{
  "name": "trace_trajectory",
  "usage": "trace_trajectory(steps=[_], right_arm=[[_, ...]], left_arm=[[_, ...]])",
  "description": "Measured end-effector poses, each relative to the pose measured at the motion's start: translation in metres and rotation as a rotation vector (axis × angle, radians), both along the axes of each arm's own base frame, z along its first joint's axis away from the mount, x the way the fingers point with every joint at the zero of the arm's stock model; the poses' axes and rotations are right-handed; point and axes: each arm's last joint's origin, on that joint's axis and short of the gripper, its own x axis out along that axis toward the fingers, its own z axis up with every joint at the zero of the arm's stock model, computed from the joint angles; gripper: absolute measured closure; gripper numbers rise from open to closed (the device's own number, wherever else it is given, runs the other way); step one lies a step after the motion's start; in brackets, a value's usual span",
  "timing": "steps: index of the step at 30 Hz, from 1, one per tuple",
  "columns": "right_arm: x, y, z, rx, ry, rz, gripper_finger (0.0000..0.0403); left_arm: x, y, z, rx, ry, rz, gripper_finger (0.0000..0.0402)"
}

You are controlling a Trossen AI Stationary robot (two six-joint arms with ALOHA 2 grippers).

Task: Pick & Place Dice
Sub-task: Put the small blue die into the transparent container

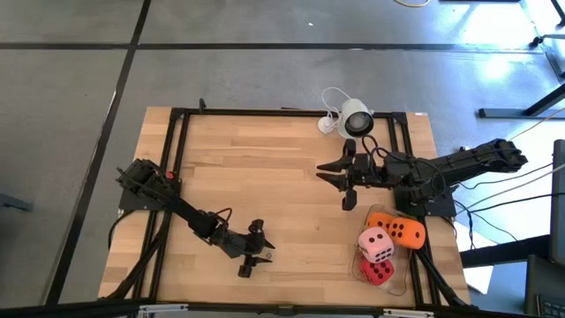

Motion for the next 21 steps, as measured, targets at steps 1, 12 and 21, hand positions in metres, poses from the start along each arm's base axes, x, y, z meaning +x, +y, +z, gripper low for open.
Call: trace_trajectory(steps=[1,12,21], right_arm=[[0.0000,0.0000,0.0000,0.000,0.000,0.000,0.0309],[0.0000,0.0000,0.0000,0.000,0.000,0.000,0.0309],[0.0000,0.0000,0.0000,-0.001,0.000,0.000,0.0309]], left_arm=[[-0.0007,-0.0010,-0.0003,0.012,0.001,-0.011,0.0208],[-0.0034,-0.0033,-0.0025,0.049,0.016,-0.021,0.0208],[-0.0039,-0.0039,-0.0030,0.025,0.030,-0.026,0.0208]])
